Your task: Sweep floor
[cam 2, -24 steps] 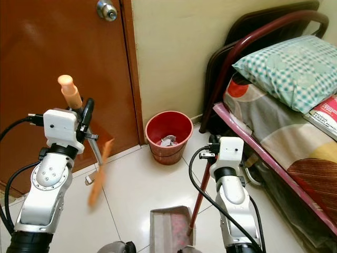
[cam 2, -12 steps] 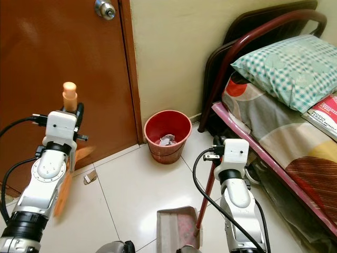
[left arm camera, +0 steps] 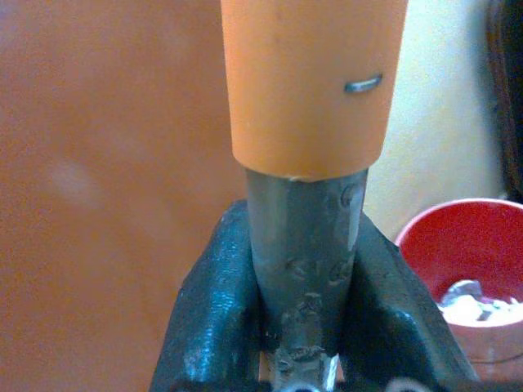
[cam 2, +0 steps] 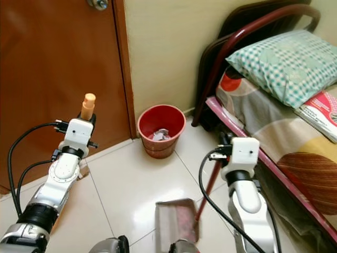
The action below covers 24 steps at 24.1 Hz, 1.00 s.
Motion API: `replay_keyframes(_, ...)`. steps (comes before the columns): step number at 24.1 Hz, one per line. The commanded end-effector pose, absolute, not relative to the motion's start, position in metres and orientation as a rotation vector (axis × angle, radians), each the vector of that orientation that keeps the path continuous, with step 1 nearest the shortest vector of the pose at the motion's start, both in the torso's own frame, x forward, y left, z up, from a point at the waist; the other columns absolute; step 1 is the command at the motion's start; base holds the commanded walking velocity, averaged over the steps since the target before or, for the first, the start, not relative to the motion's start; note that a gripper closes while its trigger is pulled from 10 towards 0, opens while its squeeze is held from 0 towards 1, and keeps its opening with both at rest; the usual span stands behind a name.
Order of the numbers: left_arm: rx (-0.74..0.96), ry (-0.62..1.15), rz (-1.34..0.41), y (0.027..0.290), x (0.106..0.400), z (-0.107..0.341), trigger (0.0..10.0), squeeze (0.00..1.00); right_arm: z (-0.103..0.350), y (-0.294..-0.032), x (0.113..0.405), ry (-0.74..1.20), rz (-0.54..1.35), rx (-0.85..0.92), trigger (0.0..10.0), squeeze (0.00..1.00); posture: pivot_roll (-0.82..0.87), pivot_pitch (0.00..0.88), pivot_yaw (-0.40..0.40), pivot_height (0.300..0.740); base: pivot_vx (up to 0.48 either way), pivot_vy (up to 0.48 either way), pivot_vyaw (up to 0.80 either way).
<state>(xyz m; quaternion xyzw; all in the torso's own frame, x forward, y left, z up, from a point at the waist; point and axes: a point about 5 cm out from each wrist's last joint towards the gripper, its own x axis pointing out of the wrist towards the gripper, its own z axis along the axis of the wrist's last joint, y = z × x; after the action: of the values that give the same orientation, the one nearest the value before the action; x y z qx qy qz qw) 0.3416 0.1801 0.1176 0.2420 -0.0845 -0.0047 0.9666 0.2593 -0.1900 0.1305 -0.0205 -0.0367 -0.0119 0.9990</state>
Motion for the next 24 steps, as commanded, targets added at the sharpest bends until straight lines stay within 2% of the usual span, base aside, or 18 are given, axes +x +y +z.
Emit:
replay_keyframes(1,0.524,-0.230,-0.033,0.172,0.348,0.127,10.0,0.00,0.137,-0.195,0.256,-0.084,-0.031,-0.059,10.0,0.00,-0.14,0.271,-0.091,0.740,0.000,0.000,0.00)
replay_keyframes(5,0.505,-0.191,-0.085,0.155,0.356,0.124,10.0,0.00,0.139,-0.193,0.255,-0.082,-0.018,-0.065,10.0,0.00,-0.16,0.272,-0.099,0.740,0.000,0.000,0.00)
replay_keyframes(7,0.505,-0.191,-0.085,0.155,0.356,0.124,10.0,0.00,0.139,-0.193,0.255,-0.082,-0.018,-0.065,10.0,0.00,-0.16,0.272,-0.099,0.740,0.000,0.000,0.00)
replay_keyframes(12,0.436,-0.144,-0.285,0.112,0.357,0.114,10.0,0.00,0.142,-0.188,0.255,-0.077,-0.005,-0.073,10.0,0.00,-0.15,0.270,-0.091,0.740,0.000,0.000,0.00)
replay_keyframes(17,0.382,-0.100,-0.510,0.081,0.346,0.101,10.0,0.00,0.136,-0.192,0.259,-0.066,-0.023,-0.124,10.0,0.00,-0.11,0.263,-0.076,0.740,0.000,0.000,0.00)
replay_keyframes(21,0.367,-0.086,-0.614,0.072,0.338,0.095,10.0,0.00,0.135,-0.196,0.264,-0.071,-0.036,-0.150,10.0,0.00,-0.10,0.260,-0.071,0.740,0.000,0.000,0.00)
replay_keyframes(24,0.303,-0.078,-0.765,0.068,0.319,0.090,10.0,0.00,0.137,-0.197,0.284,-0.103,-0.034,-0.198,10.0,0.00,-0.03,0.244,-0.044,0.740,0.000,0.000,0.00)
